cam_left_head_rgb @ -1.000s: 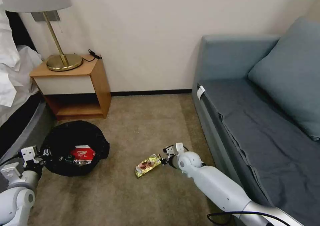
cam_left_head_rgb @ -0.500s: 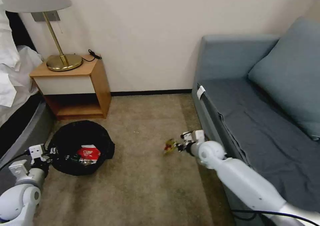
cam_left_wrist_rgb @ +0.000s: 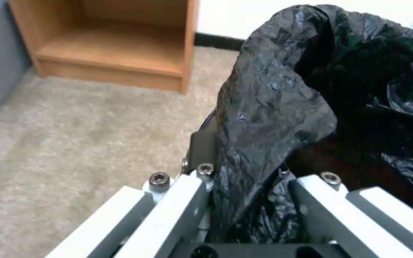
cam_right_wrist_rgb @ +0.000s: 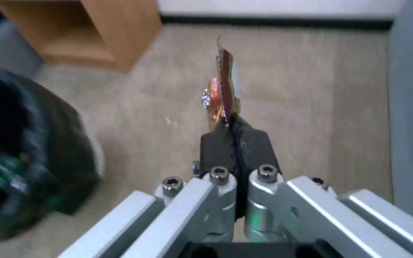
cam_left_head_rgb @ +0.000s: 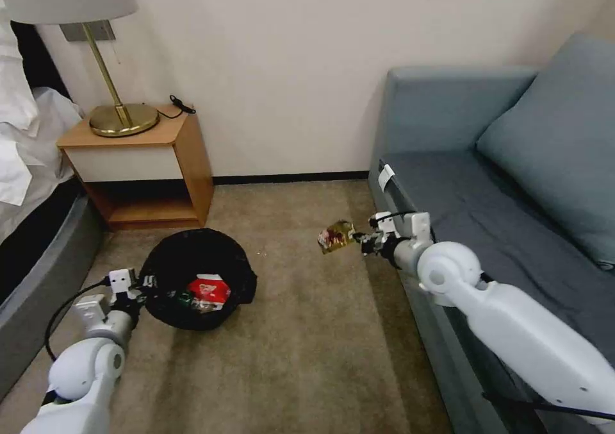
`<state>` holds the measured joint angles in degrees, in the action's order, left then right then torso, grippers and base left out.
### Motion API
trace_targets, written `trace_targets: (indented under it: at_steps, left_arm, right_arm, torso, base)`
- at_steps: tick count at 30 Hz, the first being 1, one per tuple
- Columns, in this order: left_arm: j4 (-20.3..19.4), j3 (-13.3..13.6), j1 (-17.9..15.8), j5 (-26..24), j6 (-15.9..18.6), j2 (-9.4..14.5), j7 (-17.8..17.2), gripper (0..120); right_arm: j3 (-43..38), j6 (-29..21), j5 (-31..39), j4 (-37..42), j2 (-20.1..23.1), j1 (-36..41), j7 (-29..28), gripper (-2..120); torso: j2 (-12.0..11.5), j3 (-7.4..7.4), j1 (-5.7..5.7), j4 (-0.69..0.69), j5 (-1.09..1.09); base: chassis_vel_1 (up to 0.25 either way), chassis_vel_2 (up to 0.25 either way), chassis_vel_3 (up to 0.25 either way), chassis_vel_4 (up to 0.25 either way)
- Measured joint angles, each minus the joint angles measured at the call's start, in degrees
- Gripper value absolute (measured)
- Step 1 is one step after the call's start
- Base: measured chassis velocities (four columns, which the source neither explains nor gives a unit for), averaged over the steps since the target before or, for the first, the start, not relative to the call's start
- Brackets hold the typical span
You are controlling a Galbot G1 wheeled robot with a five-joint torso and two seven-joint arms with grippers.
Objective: Pick up the trash bin, then pick up the garbage on the floor and place it into the trash bin.
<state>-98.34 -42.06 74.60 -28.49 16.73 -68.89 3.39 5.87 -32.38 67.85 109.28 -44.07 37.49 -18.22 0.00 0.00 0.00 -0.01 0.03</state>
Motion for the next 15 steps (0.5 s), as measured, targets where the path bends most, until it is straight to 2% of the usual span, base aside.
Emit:
trace_targets:
  at_steps: [8, 15]
  left_arm:
    - [0.80, 3.57, -0.75, 0.11, 0.62, -0.32, -0.69, 4]
    - [-1.36, 7.52, -0.70, 0.80, 1.48, -0.99, -1.62, 4]
  right_arm:
    - [-2.73, 2.98, 2.28, 8.16, 4.63, -1.19, 2.74, 0]
    - [-1.20, 3.34, 5.92, 15.31, 7.33, -4.27, 2.99, 0]
  torso:
    - [0.00, 0.00, 0.00, 0.00, 0.00]
    - [0.00, 0.00, 0.00, 0.00, -0.02]
  base:
    - [0.000, 0.000, 0.000, 0.000]
    - [0.000, 0.000, 0.000, 0.000]
